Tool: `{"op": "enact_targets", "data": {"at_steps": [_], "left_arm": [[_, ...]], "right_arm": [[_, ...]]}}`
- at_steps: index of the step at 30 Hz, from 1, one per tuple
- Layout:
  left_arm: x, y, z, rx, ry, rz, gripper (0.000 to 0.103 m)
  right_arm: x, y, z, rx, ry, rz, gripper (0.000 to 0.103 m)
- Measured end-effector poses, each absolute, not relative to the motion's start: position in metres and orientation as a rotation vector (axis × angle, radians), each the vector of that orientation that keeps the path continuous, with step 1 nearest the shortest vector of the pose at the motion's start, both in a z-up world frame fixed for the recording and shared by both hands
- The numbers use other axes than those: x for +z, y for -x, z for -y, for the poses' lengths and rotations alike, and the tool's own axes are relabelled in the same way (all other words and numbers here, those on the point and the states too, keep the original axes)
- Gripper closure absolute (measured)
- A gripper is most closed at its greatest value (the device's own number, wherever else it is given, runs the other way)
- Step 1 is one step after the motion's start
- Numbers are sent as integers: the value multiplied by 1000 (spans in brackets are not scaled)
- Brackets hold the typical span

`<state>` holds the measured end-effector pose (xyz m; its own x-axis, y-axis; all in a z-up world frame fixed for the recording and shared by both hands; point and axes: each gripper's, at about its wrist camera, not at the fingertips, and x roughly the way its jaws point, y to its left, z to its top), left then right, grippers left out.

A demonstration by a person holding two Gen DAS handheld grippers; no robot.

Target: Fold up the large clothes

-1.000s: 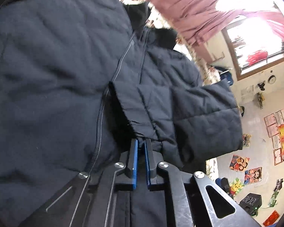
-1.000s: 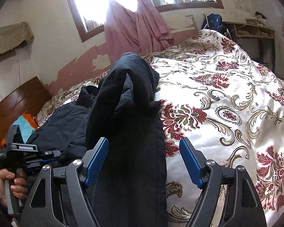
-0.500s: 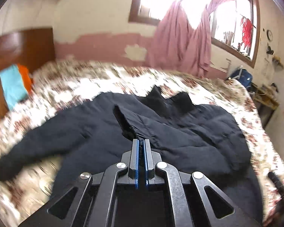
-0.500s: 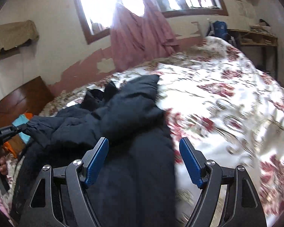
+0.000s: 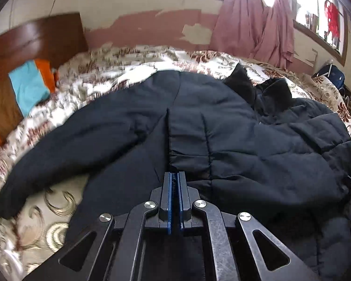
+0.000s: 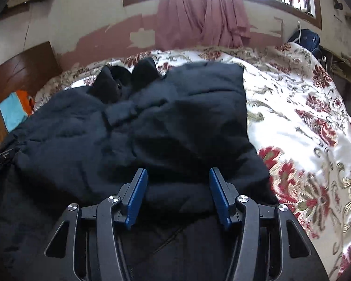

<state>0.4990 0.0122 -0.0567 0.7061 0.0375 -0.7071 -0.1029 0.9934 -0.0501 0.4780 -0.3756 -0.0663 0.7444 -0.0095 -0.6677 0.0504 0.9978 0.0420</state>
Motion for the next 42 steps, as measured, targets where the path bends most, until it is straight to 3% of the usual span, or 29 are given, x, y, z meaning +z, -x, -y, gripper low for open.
{"op": "enact_targets", "data": {"at_steps": [6,8,10,12,14,15,16,17,26,36,42], "left_arm": [[-56,-496,-12,40,99,-790,96],[-53,-489,-22,4,166,-787,93],[-52,-481,-34,-27,237,-788,80],[-48,-467,-48,-68,309,-774,74],[-44,-453,-63,-95,361,-750,53],[-43,-443,-73,-104,394,-724,27],[-41,-430,-86,-92,432,-688,10],[-41,-424,-94,-77,457,-666,7],[-90,-389,-215,-19,787,-669,7],[-159,-379,-334,105,1199,-648,7],[-182,-383,-361,111,1330,-584,7]], "right_arm": [[-77,-485,365,-69,6,-757,52],[-76,-484,361,-70,22,-750,45],[-75,-480,357,-34,34,-738,29],[-70,-473,349,-24,72,-717,29],[-61,-463,342,-7,107,-694,29],[-54,-454,336,6,128,-668,29],[-48,-448,331,13,144,-646,29],[-39,-440,321,22,171,-627,29],[5,-450,226,171,136,-662,29],[-16,-478,73,257,242,-675,29],[-28,-503,23,100,284,-721,29]]}}
